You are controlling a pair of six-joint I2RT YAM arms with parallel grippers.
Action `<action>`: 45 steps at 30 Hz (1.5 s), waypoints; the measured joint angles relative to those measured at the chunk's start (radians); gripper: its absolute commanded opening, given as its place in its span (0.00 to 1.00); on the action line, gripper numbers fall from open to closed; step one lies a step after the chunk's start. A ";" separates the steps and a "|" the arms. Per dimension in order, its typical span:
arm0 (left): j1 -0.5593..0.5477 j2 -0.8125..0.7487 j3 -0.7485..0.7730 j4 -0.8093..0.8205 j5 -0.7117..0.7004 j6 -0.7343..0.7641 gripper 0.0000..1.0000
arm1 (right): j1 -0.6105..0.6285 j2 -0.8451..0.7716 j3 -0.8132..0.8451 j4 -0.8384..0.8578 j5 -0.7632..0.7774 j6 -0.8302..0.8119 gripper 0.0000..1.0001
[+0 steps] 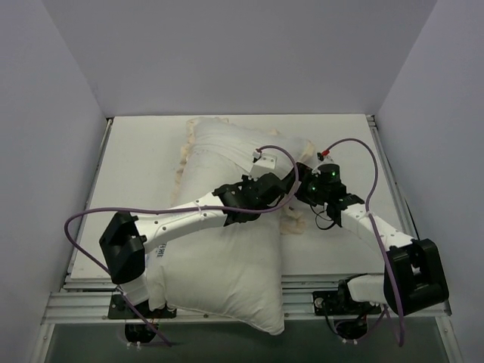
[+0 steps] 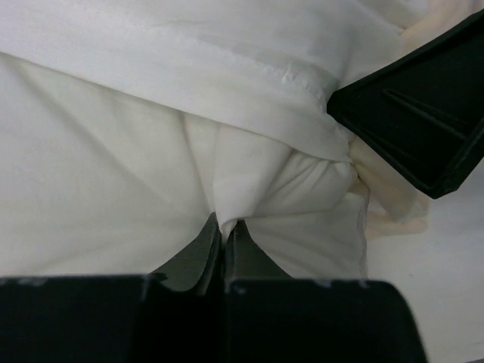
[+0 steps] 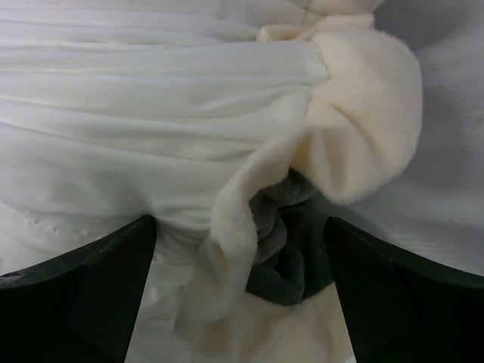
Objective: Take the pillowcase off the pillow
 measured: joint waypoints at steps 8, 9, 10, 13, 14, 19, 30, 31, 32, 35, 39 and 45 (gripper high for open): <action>0.007 -0.055 -0.071 0.060 0.034 -0.039 0.02 | -0.013 0.042 -0.013 0.135 -0.043 0.007 0.00; 0.008 -0.067 -0.080 0.064 0.044 -0.045 0.02 | -0.017 0.047 -0.010 0.140 -0.047 0.008 0.00; 0.010 -0.078 -0.085 0.065 0.055 -0.049 0.02 | -0.021 0.052 -0.002 0.139 -0.053 0.009 0.00; 0.015 -0.111 -0.090 0.056 0.087 -0.055 0.02 | -0.042 0.077 0.036 0.128 -0.063 0.001 0.00; 0.015 -0.123 -0.090 0.047 0.097 -0.055 0.02 | -0.061 0.091 0.061 0.118 -0.064 -0.003 0.00; 0.011 -0.205 -0.093 0.011 0.163 -0.056 0.02 | -0.143 0.159 0.202 0.023 -0.064 -0.017 0.00; 0.006 -0.509 -0.200 -0.032 0.292 -0.071 0.02 | -0.243 0.180 0.507 -0.194 0.088 -0.056 0.00; 0.005 -0.531 -0.214 -0.034 0.312 -0.070 0.02 | -0.248 0.178 0.516 -0.201 0.114 -0.059 0.00; 0.004 -0.553 -0.227 -0.039 0.332 -0.070 0.02 | -0.256 0.176 0.522 -0.203 0.152 -0.061 0.00; -0.008 -0.604 -0.258 -0.076 0.406 -0.071 0.02 | -0.298 0.175 0.526 -0.201 0.255 -0.069 0.00; -0.029 -0.646 -0.285 -0.105 0.488 -0.079 0.02 | -0.369 0.166 0.526 -0.200 0.339 -0.079 0.00; -0.029 -0.624 -0.291 -0.107 0.491 -0.081 0.02 | -0.330 0.036 0.451 -0.173 0.380 -0.078 0.00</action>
